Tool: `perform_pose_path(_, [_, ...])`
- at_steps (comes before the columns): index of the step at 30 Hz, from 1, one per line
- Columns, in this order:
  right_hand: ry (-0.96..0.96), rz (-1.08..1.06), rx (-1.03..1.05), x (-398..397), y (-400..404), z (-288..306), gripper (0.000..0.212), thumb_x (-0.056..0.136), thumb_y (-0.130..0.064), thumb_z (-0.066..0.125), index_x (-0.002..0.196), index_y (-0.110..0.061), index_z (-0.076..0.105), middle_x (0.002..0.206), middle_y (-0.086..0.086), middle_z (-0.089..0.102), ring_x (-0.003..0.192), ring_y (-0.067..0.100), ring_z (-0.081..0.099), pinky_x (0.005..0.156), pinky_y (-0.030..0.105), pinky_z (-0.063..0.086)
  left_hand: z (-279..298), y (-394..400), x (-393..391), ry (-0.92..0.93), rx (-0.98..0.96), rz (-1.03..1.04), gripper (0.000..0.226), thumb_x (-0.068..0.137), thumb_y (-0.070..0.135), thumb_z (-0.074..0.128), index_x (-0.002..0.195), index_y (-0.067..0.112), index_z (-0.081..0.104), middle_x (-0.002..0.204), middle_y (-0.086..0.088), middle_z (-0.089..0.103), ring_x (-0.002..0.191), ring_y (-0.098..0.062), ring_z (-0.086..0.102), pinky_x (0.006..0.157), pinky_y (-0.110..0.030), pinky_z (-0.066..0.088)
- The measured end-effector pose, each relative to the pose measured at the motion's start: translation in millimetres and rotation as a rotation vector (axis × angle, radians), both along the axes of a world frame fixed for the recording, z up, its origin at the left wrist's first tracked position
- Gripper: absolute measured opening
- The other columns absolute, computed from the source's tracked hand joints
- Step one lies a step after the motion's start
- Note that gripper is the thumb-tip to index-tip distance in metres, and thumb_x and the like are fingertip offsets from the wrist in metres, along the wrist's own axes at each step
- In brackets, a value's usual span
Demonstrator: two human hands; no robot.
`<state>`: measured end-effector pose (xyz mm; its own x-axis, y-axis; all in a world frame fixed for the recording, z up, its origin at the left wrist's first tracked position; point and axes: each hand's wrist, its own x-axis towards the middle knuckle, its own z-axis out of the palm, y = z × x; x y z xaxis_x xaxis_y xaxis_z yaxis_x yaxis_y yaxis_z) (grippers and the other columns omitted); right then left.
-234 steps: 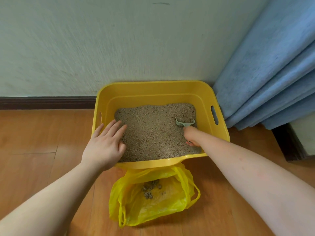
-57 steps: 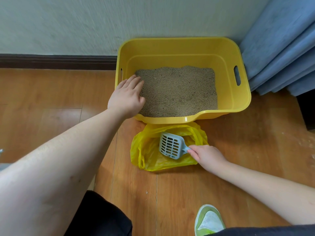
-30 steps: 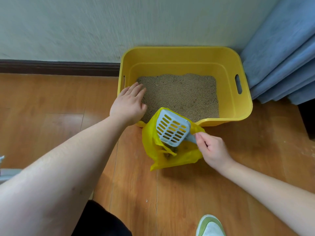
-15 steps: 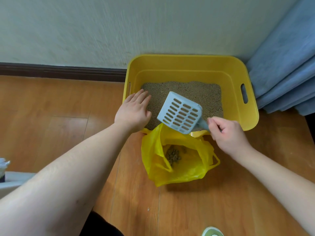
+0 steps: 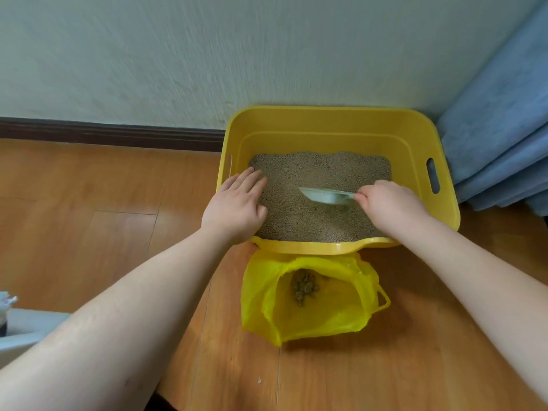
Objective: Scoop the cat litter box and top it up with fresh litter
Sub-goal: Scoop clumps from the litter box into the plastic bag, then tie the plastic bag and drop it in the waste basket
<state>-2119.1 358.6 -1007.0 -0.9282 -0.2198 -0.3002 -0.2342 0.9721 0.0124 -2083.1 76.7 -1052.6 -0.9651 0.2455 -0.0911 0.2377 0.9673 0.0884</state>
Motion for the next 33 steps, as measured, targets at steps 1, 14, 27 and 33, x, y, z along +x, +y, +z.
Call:
perform_pose_path(1, [-0.031, -0.001, 0.064, -0.7, -3.8, -2.8, 0.032, 0.102, -0.027, 0.035, 0.115, -0.014, 0.062, 0.088, 0.004, 0.048, 0.078, 0.024, 0.048, 0.065, 0.035, 0.042, 0.3, 0.1, 0.2, 0.001, 0.002, -0.001, 0.070, 0.087, 0.039, 0.015, 0.152, 0.014, 0.029, 0.160, -0.004, 0.025, 0.149, -0.016, 0.012, 0.121, -0.033, 0.006])
perform_pose_path(14, [-0.198, -0.185, 0.113, -3.7, -67.8, -50.7, 0.047, 0.097, -0.004, 0.033, 0.142, 0.009, 0.025, 0.137, 0.022, 0.041, 0.123, 0.034, 0.044, 0.101, 0.038, 0.040, -1.2, -0.3, 0.4, 0.004, 0.004, 0.003, 0.067, 0.089, 0.038, 0.022, 0.151, 0.015, 0.031, 0.159, -0.003, 0.027, 0.149, -0.016, 0.013, 0.121, -0.034, 0.008])
perform_pose_path(27, [-0.074, -0.004, 0.151, -31.0, -55.7, -52.9, 0.047, 0.098, -0.033, 0.045, 0.139, -0.009, 0.040, 0.130, 0.014, 0.050, 0.117, 0.031, 0.049, 0.094, 0.039, 0.041, -2.3, -0.3, 0.0, 0.007, -0.010, -0.004, 0.067, 0.089, 0.038, 0.021, 0.150, 0.015, 0.033, 0.158, -0.004, 0.028, 0.149, -0.017, 0.015, 0.120, -0.035, 0.008])
perform_pose_path(33, [0.140, 0.165, 0.002, -6.2, -42.9, -16.6, 0.051, 0.096, -0.042, 0.046, 0.138, -0.014, 0.041, 0.132, 0.011, 0.050, 0.119, 0.031, 0.046, 0.097, 0.042, 0.037, -1.4, -0.8, -0.7, -0.016, -0.013, -0.002, 0.065, 0.089, 0.037, 0.023, 0.151, 0.017, 0.032, 0.159, -0.004, 0.026, 0.149, -0.017, 0.013, 0.121, -0.036, 0.008])
